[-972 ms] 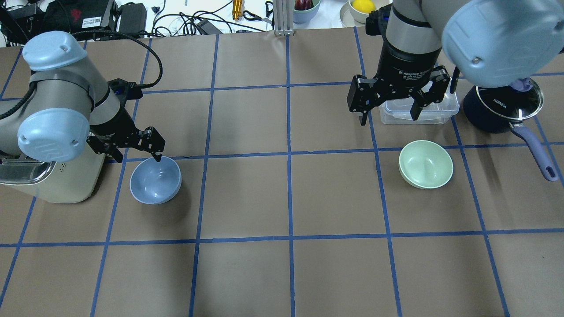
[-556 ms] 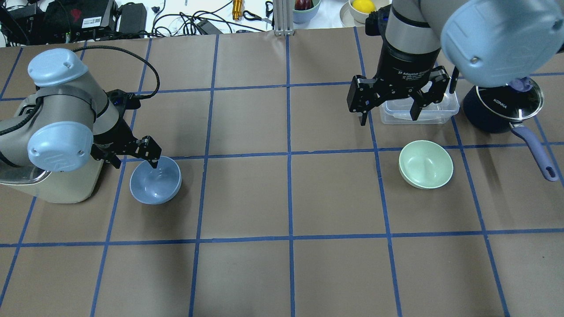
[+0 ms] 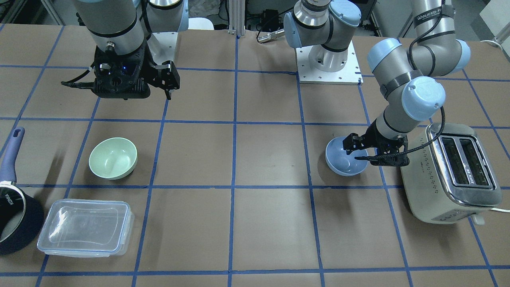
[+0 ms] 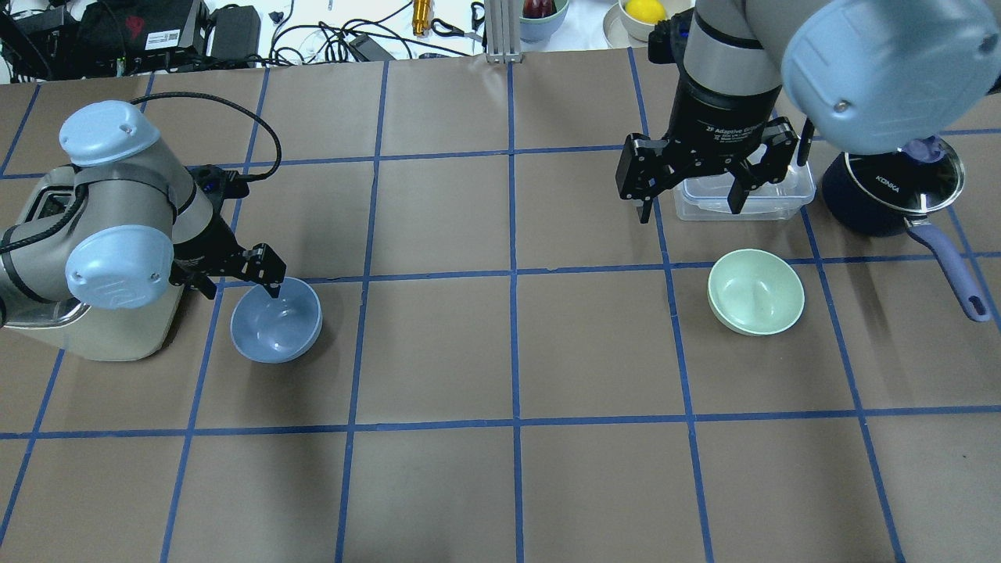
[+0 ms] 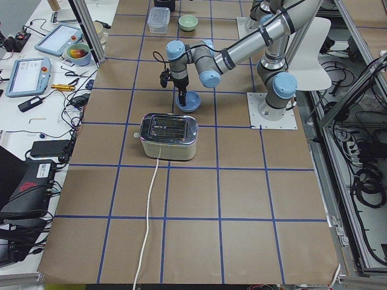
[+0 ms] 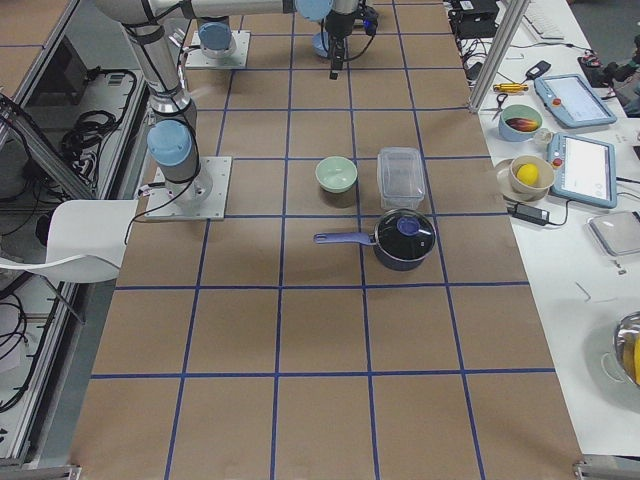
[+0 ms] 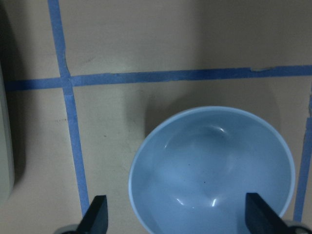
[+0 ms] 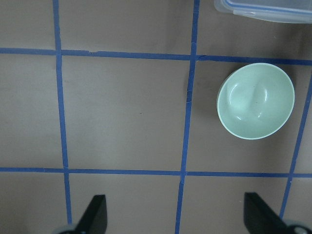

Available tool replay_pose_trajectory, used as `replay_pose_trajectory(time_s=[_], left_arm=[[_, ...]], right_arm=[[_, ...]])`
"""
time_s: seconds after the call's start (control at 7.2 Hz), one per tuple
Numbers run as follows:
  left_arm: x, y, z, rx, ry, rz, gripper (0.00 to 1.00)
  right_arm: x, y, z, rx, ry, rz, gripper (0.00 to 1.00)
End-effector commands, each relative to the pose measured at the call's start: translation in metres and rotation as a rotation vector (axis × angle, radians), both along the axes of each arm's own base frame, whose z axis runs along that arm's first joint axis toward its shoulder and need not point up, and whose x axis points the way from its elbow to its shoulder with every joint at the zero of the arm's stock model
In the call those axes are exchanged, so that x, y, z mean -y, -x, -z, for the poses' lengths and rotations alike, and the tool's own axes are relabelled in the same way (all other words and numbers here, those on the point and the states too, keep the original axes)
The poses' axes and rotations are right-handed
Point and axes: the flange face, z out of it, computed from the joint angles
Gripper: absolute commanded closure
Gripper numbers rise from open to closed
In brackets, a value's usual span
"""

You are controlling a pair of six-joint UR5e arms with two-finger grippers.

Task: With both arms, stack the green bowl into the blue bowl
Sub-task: 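Lower the left gripper onto the rim of the light blue bowl, then close the left gripper on the light blue bowl rim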

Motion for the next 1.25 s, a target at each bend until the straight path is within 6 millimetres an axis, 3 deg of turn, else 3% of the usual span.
replay_pose_trajectory(time_s=[0.0, 0.28, 0.97, 1.11], left_arm=[[0.004, 0.029, -0.001, 0.006, 0.023, -0.080, 0.00], [0.006, 0.060, 0.010, 0.013, 0.022, -0.113, 0.00], [0.009, 0.083, 0.047, 0.022, -0.027, -0.107, 0.00], [0.008, 0.083, 0.052, 0.025, -0.040, -0.106, 0.05]], right_arm=[[0.000, 0.000, 0.000, 0.000, -0.001, 0.000, 0.00], [0.001, 0.002, 0.000, -0.001, 0.002, 0.003, 0.00], [0.001, 0.001, 0.000, 0.001, 0.002, 0.003, 0.00], [0.001, 0.001, 0.000, 0.001, 0.002, 0.003, 0.00]])
